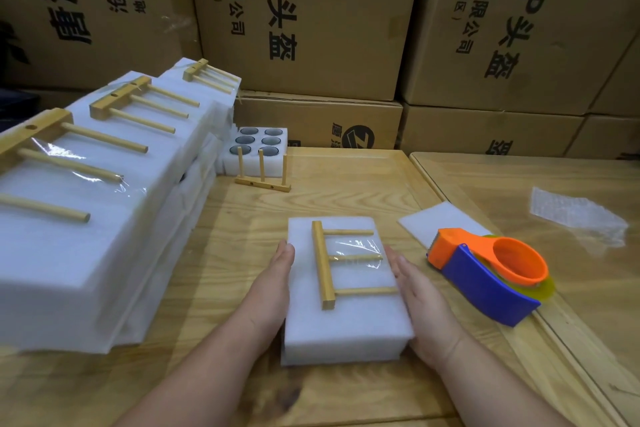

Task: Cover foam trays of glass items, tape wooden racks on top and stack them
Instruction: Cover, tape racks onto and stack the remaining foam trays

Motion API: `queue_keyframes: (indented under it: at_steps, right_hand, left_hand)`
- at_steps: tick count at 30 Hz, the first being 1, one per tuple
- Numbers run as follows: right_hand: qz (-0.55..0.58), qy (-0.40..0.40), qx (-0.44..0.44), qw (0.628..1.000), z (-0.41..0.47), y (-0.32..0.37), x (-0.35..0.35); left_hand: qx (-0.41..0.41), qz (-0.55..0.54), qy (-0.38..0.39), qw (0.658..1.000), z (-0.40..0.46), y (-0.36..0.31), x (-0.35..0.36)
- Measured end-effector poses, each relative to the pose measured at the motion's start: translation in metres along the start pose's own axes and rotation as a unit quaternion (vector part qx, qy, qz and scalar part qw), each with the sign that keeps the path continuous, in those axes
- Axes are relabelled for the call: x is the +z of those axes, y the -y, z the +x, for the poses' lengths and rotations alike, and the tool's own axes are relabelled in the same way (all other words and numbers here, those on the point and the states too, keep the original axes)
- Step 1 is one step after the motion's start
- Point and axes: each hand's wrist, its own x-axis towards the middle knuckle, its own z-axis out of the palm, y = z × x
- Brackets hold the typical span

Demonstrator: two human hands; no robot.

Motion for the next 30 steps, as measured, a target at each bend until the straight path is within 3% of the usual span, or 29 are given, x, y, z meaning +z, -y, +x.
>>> queue_keyframes:
  at_steps: [4,6,10,13,16,21,23,27,30]
  right_hand:
    - [-0.06,-0.116,-0.024,0.991,-0.002,-0.01,-0.025]
    - [-0.108,-0.134,-0.017,0.985,-0.004,-0.014,-0.036]
    - [-0.193,-0.113,-0.045,0.974,-0.01,-0.017,-0.03]
    - [-0.127,-0.05,-0.072,0.988,-0.011,-0.028,-0.013]
    - [-0.156,0.003,-0.083,0.984,0.001,-0.035,0.004]
    - [-0.262,-0.019,-0.117,0.958,0.022,-0.04,0.019]
    - [-0.334,-0.024,-0.132,0.933,0.023,-0.041,0.017]
    - [-0.5,-0.049,-0.158,0.85,0.025,-0.034,0.009]
    - [-0.522,-0.08,-0.17,0.832,0.038,-0.027,-0.001]
  left_hand:
    - [0.037,0.017,-0.03,0.999,-0.024,0.005,-0.011]
    - [0.042,0.027,-0.027,0.998,-0.041,0.011,-0.027]
    - [0.074,0.074,0.043,0.994,-0.063,0.017,-0.035]
    - [0.142,0.156,0.11,0.971,-0.066,0.016,-0.042]
    - [0.181,0.212,0.104,0.955,-0.053,0.01,-0.055]
    - [0.22,0.292,0.022,0.931,-0.028,0.01,-0.072]
    - [0.241,0.324,0.005,0.915,-0.022,0.011,-0.069]
    - [0.257,0.386,0.013,0.886,-0.002,0.006,-0.059]
    - [0.224,0.53,-0.028,0.818,0.018,0.007,-0.052]
